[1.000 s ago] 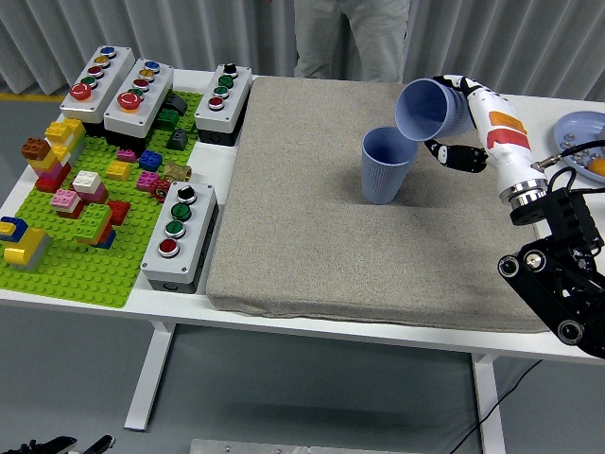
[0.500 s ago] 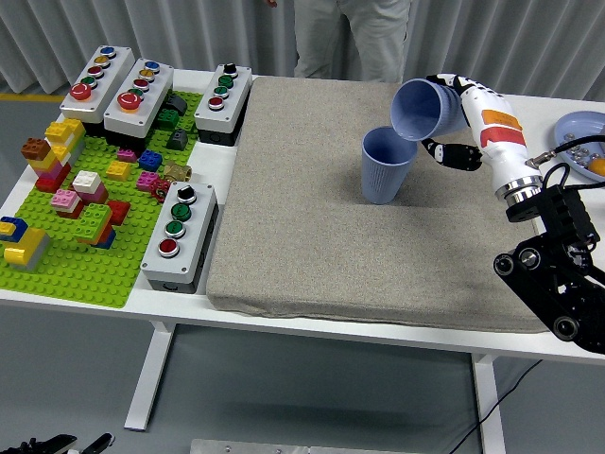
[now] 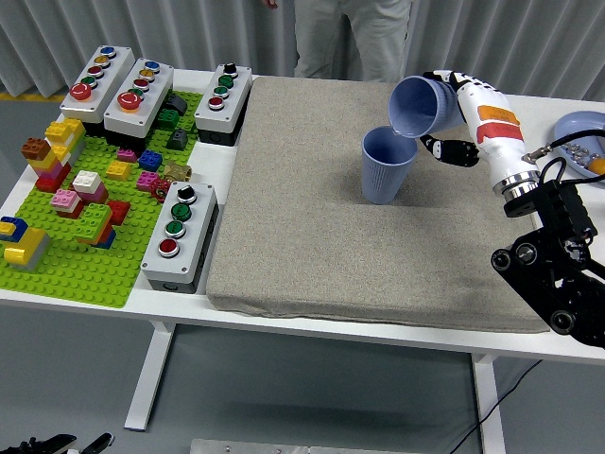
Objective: Pick cup pour cup place
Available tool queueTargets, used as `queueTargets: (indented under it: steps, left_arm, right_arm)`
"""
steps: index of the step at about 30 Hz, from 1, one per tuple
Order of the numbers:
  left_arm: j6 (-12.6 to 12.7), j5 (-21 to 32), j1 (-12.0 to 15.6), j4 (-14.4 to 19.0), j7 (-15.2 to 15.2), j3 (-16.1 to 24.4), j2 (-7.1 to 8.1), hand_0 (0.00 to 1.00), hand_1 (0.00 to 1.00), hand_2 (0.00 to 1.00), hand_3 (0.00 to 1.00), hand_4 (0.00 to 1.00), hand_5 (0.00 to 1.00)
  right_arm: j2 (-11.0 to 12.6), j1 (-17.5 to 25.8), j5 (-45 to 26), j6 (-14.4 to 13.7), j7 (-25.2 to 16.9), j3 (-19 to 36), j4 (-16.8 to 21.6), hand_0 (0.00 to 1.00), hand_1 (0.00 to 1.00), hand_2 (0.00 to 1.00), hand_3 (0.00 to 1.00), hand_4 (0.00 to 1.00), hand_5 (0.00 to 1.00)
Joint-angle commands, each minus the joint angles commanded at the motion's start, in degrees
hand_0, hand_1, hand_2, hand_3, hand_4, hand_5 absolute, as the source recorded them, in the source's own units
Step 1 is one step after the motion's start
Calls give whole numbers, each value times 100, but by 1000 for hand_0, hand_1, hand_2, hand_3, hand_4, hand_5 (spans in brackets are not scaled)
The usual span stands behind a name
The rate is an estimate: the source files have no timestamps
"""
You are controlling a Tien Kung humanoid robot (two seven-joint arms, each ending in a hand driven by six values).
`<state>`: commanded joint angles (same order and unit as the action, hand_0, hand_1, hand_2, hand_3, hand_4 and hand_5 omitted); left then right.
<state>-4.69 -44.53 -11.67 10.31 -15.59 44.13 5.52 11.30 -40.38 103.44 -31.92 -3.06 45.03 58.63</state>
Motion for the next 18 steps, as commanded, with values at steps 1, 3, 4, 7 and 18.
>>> queueTargets:
  steps: [1,3,4,7,18]
  left_arm:
    - [-1,-7,-1,0,-2,5,0,765,770,833,700,502,998]
    - [0,-11,-1,0,-3,13,-1,765,770,833,700,502,998]
    - [0,-11,-1,0,-3,14,-2,765,770,833,700,502,998]
    - [-1,-3,-5,0,-2,8,0,765,770,833,700,502,998]
    - [-5,-41,-30,0,-11,37,0,765,770,833,700,504,998]
  right_arm:
    - [4,-16,5,-9,-10,-21,-18,810,601,496,573,686,43]
    - [11,-37,60,-29,-11,-47,-44,810,601,496,573,686,43]
    - [13,-41,79,-36,-9,-53,-49,815,603,496,569,674,36]
    - [35,-71,139,-52,-4,-82,-45,815,603,496,569,674,36]
    - [74,-153,372,-164,20,-221,-127,826,607,497,564,672,29]
